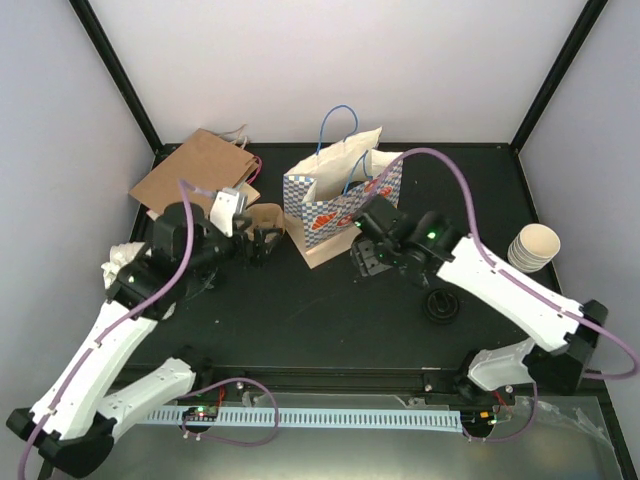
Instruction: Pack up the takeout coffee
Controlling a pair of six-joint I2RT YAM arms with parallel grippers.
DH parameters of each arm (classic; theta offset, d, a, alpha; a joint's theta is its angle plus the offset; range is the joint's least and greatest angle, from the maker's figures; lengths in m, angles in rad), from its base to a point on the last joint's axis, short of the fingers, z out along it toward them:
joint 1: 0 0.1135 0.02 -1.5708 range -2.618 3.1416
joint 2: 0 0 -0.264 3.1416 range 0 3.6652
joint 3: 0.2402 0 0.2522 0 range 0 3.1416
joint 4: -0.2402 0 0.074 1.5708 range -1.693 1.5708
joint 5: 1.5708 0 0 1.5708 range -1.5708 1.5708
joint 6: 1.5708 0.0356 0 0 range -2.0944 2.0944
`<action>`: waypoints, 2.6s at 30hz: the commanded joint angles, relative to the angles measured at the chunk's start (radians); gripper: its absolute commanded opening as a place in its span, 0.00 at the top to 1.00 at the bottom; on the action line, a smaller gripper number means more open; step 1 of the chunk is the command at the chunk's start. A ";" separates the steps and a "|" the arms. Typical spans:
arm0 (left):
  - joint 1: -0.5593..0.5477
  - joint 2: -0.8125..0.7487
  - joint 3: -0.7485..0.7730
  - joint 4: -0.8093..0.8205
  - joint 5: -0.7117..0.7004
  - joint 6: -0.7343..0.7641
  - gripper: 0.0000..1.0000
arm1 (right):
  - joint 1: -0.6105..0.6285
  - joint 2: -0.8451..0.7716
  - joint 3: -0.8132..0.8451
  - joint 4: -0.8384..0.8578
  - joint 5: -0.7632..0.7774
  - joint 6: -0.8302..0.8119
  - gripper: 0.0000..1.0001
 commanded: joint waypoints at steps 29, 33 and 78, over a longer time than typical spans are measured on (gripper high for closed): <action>0.059 1.127 1.136 -0.278 -0.158 0.404 0.23 | -0.218 -0.010 0.551 -0.057 0.300 -0.133 0.34; 0.085 1.188 1.174 -0.309 -0.043 0.400 0.30 | -0.267 0.074 0.625 -0.051 0.197 -0.154 0.34; -0.087 0.958 1.067 -0.325 0.096 0.508 0.98 | -0.192 -0.090 0.259 -0.152 -0.320 -0.174 0.37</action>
